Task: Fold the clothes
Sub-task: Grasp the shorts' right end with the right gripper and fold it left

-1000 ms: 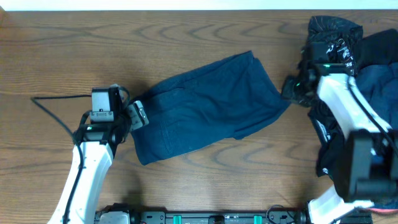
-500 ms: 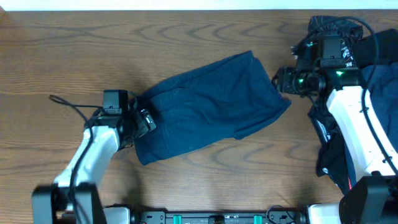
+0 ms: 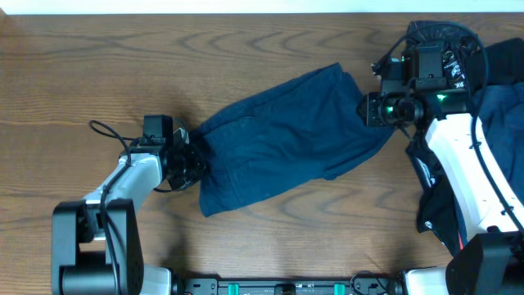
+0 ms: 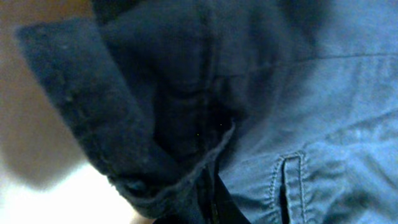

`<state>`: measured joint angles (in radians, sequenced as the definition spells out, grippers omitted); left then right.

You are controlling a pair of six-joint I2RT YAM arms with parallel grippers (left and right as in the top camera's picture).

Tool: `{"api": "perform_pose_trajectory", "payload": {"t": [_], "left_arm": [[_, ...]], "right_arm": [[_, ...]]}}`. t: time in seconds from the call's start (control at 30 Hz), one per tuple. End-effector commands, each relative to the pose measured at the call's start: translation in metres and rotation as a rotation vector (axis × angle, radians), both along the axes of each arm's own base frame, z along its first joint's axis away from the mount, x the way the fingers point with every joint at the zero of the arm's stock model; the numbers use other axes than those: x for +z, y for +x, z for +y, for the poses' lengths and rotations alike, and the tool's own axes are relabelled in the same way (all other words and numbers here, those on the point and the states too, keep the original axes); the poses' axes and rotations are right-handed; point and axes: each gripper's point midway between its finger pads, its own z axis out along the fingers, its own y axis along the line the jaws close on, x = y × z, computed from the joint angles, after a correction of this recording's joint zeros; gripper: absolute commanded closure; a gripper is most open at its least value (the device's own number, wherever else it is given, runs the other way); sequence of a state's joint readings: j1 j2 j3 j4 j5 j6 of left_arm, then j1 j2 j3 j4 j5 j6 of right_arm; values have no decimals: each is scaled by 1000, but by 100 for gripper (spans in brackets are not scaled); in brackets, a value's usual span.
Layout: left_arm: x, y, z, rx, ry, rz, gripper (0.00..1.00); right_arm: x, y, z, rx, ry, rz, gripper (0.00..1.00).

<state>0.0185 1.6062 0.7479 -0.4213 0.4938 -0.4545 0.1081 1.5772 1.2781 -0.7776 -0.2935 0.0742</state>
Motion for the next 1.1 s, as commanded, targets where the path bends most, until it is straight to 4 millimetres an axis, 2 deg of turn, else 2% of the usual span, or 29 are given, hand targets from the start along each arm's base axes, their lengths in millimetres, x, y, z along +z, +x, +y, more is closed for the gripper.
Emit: {"api": "perform_pose_trajectory", "payload": {"t": [0.0,0.1,0.2,0.37,0.53,0.77,0.83,0.93,1.0,1.07], "left_arm": [[27,1,2,-12,21,-43,94],[63,2,4,-9,36,-83,94],[97,3,4,-10,36,-141,94],[140,10,4,-8,38,-267,94],[165,14,0,-3,15,-339,94],[186,19,-14,-33,-77,-398,94],[195,23,-14,-28,-79,-420,94],[213,32,-14,-27,-79,-472,94],[223,37,-14,-28,-76,-507,94],[228,41,-12,-24,-66,-528,94]], "right_arm": [[4,-5,30,152,13,-30,99],[-4,-7,46,201,13,-22,99],[-16,-13,74,307,40,-6,99],[-54,-33,123,438,86,101,99],[-90,-71,185,607,201,224,99],[-149,-126,258,725,191,333,99],[-154,-135,274,750,198,325,99],[-148,-141,297,785,226,268,99],[-139,-140,307,801,243,229,99],[-128,-132,309,785,237,199,99]]}}
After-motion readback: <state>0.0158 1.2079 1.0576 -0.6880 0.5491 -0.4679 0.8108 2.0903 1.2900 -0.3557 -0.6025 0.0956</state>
